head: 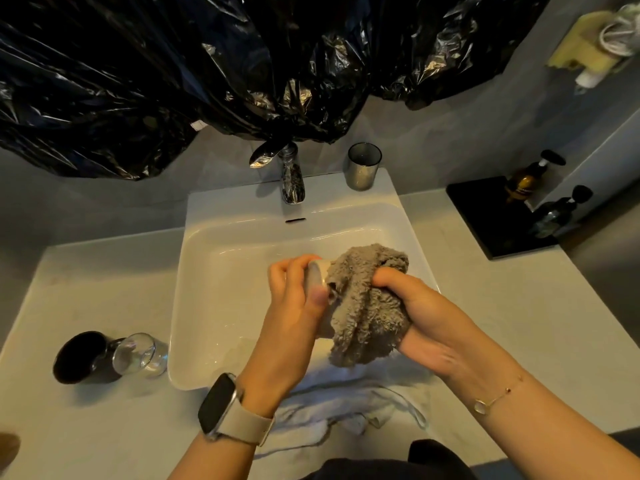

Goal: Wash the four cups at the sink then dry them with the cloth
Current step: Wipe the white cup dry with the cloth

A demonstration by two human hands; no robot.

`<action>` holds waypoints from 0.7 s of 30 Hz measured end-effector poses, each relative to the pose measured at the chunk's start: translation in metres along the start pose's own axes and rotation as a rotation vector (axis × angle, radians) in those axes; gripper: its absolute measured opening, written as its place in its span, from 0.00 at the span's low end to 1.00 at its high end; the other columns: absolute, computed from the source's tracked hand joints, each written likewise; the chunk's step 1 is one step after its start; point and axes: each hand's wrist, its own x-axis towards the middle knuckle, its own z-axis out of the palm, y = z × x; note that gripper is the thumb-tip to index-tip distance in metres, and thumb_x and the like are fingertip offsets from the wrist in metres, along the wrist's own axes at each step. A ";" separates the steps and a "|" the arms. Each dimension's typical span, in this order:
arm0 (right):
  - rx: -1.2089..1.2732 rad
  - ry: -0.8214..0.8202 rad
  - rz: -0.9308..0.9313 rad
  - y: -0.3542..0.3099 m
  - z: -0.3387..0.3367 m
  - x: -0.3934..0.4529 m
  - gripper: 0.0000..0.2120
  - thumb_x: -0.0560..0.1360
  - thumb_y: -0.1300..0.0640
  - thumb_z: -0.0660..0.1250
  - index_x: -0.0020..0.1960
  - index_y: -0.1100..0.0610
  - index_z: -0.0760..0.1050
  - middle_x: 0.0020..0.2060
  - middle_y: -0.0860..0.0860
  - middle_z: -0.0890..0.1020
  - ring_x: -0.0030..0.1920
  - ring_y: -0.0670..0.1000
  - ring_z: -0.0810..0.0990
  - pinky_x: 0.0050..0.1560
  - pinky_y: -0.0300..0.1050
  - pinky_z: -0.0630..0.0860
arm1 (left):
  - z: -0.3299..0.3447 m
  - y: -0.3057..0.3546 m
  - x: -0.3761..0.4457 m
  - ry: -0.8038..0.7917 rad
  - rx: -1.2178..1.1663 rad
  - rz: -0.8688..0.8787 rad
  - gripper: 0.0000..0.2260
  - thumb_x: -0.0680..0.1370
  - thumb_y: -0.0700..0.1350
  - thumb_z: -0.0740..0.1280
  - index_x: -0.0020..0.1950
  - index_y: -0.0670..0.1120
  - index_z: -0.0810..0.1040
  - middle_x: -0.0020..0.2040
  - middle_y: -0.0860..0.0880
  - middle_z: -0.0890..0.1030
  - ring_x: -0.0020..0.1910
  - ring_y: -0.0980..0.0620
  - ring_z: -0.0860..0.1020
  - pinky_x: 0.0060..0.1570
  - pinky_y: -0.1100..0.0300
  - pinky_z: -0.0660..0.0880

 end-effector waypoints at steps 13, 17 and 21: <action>-0.737 0.077 -0.349 0.019 0.002 -0.012 0.13 0.69 0.64 0.75 0.50 0.51 0.80 0.46 0.49 0.86 0.48 0.48 0.85 0.50 0.41 0.81 | 0.017 0.011 0.012 -0.041 -0.508 -0.363 0.24 0.77 0.64 0.52 0.49 0.54 0.85 0.47 0.52 0.86 0.48 0.57 0.84 0.45 0.65 0.80; -0.661 0.020 -0.156 0.014 -0.003 -0.022 0.24 0.61 0.53 0.78 0.54 0.53 0.74 0.48 0.49 0.84 0.47 0.45 0.84 0.45 0.39 0.79 | 0.016 0.009 0.022 -0.064 -0.392 -0.408 0.19 0.76 0.65 0.59 0.46 0.56 0.85 0.50 0.46 0.86 0.51 0.49 0.84 0.53 0.52 0.78; -0.492 0.034 -0.266 0.021 0.001 -0.016 0.21 0.63 0.60 0.79 0.54 0.57 0.80 0.47 0.54 0.86 0.48 0.54 0.85 0.46 0.46 0.81 | 0.021 -0.010 0.017 0.025 -0.317 -0.443 0.37 0.63 0.82 0.59 0.57 0.56 0.78 0.56 0.47 0.84 0.54 0.48 0.83 0.59 0.44 0.76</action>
